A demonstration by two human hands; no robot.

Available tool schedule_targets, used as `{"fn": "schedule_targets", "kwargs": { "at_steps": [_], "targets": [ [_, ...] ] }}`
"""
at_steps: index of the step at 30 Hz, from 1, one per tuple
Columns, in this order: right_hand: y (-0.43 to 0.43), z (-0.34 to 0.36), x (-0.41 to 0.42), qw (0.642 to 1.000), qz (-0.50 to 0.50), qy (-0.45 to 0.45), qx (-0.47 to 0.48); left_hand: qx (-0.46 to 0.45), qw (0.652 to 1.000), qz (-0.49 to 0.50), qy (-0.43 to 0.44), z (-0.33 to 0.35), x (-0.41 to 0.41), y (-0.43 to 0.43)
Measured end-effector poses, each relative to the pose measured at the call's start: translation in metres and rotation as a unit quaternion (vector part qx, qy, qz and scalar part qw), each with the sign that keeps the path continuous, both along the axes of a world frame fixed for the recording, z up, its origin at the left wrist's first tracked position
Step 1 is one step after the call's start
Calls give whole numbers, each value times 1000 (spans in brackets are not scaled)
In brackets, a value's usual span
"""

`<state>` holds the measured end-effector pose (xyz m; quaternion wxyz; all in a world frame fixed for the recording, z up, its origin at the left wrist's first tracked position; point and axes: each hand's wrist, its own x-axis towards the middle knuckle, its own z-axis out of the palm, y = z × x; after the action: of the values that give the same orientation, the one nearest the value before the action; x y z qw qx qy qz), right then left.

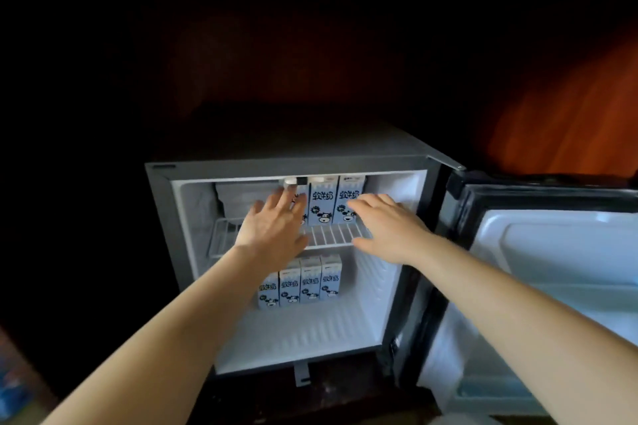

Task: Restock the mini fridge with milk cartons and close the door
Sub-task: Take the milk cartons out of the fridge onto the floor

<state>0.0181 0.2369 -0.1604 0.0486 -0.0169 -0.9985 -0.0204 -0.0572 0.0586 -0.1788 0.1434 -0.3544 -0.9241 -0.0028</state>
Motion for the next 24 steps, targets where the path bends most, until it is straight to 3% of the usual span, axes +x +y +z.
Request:
{"fn": "schedule_targets", "kwargs": {
  "at_steps": [5,16,20,24],
  "targets": [
    [-16,-15,-44,997,-21,74,-20,37,997,74,-4,-11,-38,-4],
    [-27,-33,-89,980,-79,168,64,124,990,62,-23,-26,-62,14],
    [-25,-47,-79,970,-50,234,29,160,987,24,-9,-28,-55,13],
    [-23,-63,-62,946,14,301,-115,216,975,-13,-40,-29,-52,5]
  ]
}}
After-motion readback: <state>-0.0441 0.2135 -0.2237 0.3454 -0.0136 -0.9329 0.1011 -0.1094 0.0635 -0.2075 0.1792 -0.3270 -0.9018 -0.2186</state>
